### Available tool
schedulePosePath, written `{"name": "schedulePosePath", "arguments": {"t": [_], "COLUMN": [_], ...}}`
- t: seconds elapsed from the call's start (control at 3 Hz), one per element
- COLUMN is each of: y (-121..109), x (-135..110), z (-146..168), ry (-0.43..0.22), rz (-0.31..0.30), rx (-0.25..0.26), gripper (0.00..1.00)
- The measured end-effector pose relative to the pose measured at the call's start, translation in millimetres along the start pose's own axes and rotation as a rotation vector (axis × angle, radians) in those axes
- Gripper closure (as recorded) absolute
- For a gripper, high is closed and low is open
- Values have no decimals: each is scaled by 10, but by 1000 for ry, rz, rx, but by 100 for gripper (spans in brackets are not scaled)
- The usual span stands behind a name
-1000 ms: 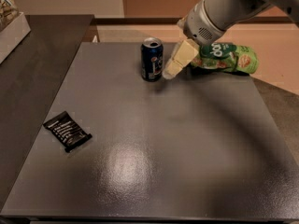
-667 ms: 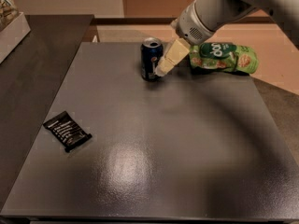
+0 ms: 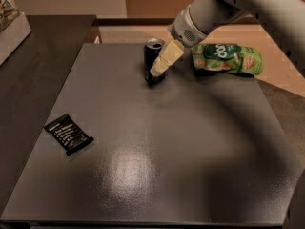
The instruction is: Move pepsi can near rxbar chocolate
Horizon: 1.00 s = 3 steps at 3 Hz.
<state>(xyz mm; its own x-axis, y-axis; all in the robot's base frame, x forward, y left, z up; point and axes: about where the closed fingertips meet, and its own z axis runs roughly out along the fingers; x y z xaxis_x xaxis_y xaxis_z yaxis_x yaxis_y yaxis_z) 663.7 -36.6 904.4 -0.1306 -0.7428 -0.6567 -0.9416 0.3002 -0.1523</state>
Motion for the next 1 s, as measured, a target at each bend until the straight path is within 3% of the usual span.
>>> {"name": "schedulePosePath", "arguments": {"t": [0.33,0.67,1.0], "y": [-18,3,28], "x": [-34,-62,-67], "z": [101,172,182], "ry": [1,-2,-3], "rz": [7,8,12], "rx": [-17,-39,-53], "gripper": [0,16,42]}}
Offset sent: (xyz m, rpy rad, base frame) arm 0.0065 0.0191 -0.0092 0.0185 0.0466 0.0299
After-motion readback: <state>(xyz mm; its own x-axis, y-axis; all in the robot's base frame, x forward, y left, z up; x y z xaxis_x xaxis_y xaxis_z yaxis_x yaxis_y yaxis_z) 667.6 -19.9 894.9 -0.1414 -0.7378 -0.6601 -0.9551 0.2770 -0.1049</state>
